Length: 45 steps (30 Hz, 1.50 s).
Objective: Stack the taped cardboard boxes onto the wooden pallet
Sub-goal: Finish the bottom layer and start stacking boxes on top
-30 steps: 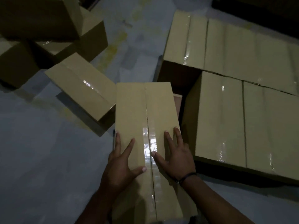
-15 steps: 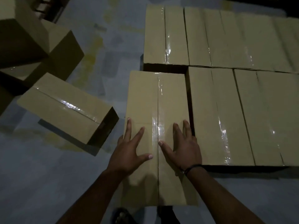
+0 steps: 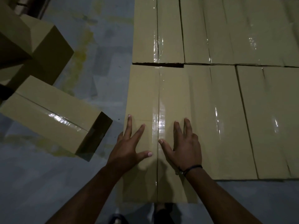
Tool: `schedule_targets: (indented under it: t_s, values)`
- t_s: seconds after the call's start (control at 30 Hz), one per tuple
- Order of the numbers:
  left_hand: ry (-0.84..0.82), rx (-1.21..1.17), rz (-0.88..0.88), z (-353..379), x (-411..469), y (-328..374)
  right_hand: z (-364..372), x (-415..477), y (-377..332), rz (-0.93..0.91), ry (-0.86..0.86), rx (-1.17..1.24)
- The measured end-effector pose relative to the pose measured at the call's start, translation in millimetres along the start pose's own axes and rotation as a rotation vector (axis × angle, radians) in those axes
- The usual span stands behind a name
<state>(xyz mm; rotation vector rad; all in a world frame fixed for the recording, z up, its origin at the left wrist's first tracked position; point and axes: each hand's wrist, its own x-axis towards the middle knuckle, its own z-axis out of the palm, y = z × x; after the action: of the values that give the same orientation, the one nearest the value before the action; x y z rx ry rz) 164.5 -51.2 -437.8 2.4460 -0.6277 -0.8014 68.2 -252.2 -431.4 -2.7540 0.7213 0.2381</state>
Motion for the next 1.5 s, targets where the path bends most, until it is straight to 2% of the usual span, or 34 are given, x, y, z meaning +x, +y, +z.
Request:
schedule_targets:
  t_s: [0.17,0.33,0.57,0.77,0.97,1.2,1.5]
  values:
    - [0.008,0.006,-0.001,-2.4,31.5,5.0,4.0,32.8,11.5,-0.035,-0.029,0.003]
    - [-0.02,0.071,-0.053,9.5,60.0,-0.4,27.4,61.0,20.5,-0.085,-0.183,-0.141]
    - [-0.01,0.13,-0.071,15.1,60.3,0.2,42.8,56.9,28.1,-0.102,-0.175,-0.079]
    - [0.006,0.169,-0.11,17.7,60.0,4.3,45.2,33.0,42.5,-0.139,-0.197,-0.123]
    - [0.052,0.138,-0.196,28.0,33.4,11.9,38.5,-14.6,65.2,-0.253,-0.271,-0.158]
    - [-0.103,0.257,-0.223,44.6,-18.5,13.6,30.3,-55.7,79.9,-0.348,-0.354,-0.254]
    - [-0.152,0.305,-0.215,53.1,-48.9,11.5,30.3,-65.3,72.2,-0.289,-0.355,-0.201]
